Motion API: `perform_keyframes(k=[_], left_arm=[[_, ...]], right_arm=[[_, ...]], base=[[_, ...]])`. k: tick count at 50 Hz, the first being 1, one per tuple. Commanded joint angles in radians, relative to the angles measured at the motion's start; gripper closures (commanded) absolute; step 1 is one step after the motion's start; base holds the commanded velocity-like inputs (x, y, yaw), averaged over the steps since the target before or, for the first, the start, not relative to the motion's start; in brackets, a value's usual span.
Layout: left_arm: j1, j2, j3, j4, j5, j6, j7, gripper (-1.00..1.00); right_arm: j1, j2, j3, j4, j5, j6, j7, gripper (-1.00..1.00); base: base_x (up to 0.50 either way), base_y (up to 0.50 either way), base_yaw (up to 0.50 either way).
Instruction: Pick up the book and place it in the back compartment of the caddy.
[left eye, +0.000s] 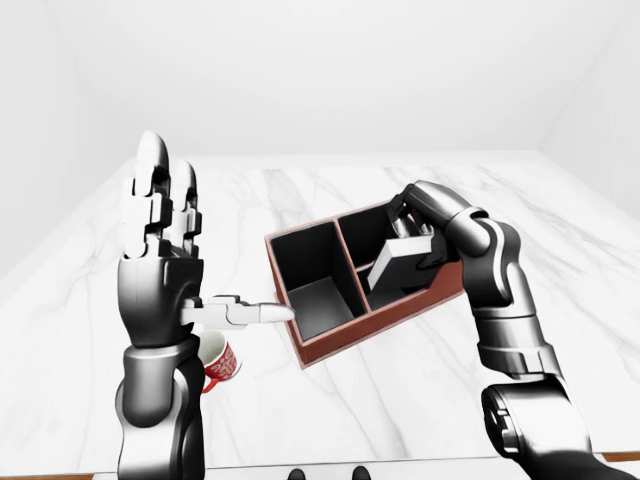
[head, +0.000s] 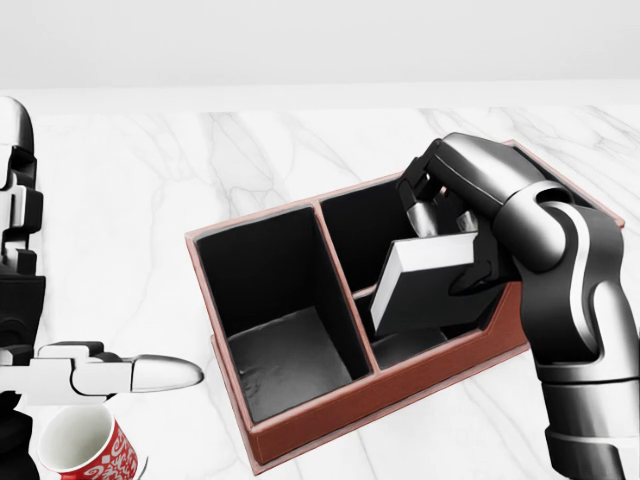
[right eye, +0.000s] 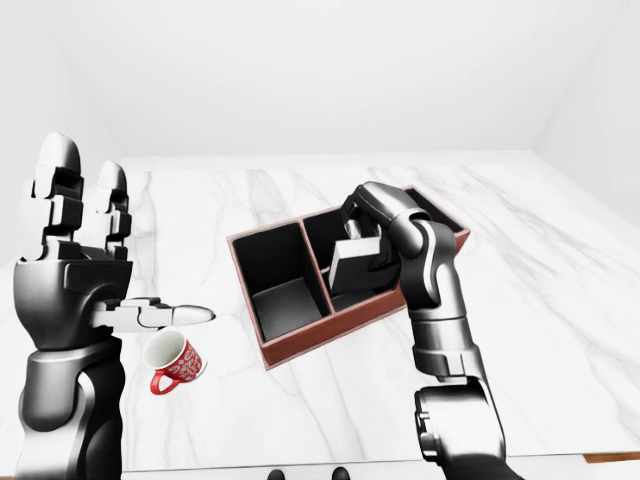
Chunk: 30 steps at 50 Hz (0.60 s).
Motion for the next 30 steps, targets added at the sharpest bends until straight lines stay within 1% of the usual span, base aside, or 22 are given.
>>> perform_keyframes(k=[1,11,30], left_arm=[[0.004,-0.002,-0.003,0.004,0.003,0.0,-0.002,-1.0],[0.003,-0.002,-0.003,0.002,0.003,0.0,-0.002,-1.0],[0.002,-0.002,-0.003,-0.004,0.003,0.0,-0.002,-1.0]], right_arm=[[-0.019,-0.002,-0.006,0.036,0.007,0.0,-0.05,1.0],[-0.033,-0.003,-0.003,0.101,0.013,0.0,-0.095,1.0],[-0.054,-0.009,0.001,0.169,0.008,0.0,-0.15,1.0]], base=[[0.0,0.0,0.0],[0.0,0.0,0.0],[0.0,0.0,0.0]])
